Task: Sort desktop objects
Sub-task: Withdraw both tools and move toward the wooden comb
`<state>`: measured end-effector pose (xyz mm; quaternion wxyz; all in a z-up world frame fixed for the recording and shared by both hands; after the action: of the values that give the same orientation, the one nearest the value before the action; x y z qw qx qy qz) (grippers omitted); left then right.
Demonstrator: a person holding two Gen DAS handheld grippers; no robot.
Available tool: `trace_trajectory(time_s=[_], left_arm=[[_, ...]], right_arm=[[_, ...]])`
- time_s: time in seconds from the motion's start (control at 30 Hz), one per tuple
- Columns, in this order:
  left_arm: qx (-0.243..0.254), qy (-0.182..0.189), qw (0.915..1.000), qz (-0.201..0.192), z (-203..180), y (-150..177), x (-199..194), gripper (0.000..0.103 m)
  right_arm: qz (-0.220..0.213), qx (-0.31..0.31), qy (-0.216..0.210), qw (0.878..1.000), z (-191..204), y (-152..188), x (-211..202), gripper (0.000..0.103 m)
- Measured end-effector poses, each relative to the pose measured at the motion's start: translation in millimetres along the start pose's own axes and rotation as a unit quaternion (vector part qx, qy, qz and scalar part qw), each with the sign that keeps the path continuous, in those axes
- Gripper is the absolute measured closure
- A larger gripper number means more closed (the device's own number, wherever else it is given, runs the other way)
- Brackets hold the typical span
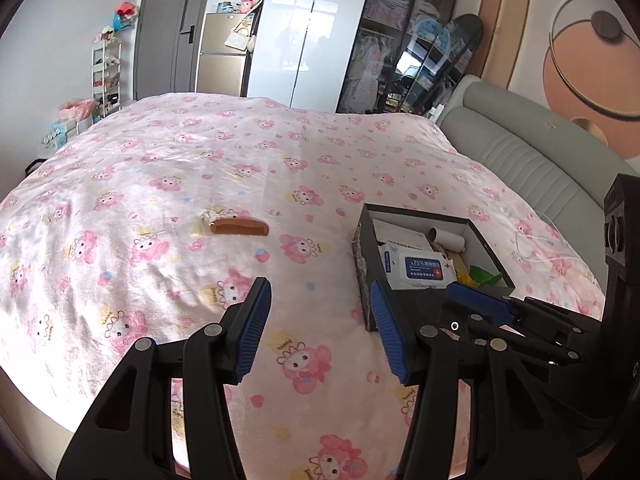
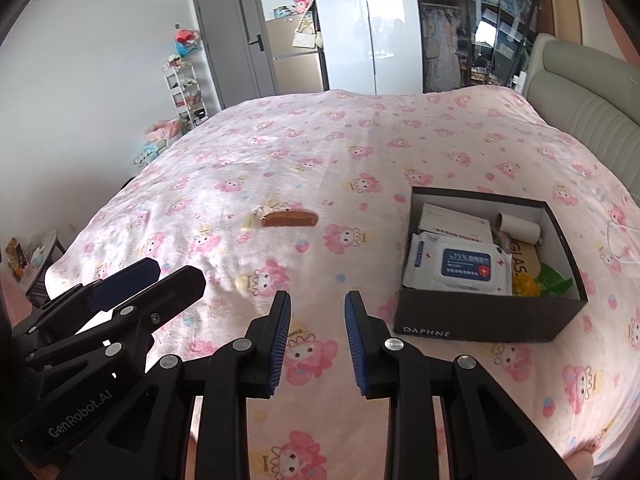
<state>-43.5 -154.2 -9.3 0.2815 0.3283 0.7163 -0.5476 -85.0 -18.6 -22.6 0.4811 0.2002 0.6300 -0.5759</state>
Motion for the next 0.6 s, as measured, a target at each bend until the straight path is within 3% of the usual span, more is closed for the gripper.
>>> trace_trajectory(time_s=[0.33, 0.6], left_arm=[[-0.028, -0.019, 0.9994, 0.003, 50, -22, 10, 0.050], [-0.045, -0.025, 0.9986, 0.014, 88, -42, 49, 0.050]], right_arm=[[0.008, -0.032, -0.019, 0.999, 38, -34, 32, 0.079], [0.022, -0.052, -0.024, 0.998, 53, -61, 78, 0.079]])
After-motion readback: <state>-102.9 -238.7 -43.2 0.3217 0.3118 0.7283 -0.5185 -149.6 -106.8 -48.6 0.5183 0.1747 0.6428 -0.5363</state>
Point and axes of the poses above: each gripper's, at about its wrist camera, not at the fingertips, and x roughly the way its jaws point, z to its left, y to its underside, the point moved 3 cm from there along x, roughly the way its jaws point, and after that the axes turned 13 degrees about z, right-handed, at the moved point
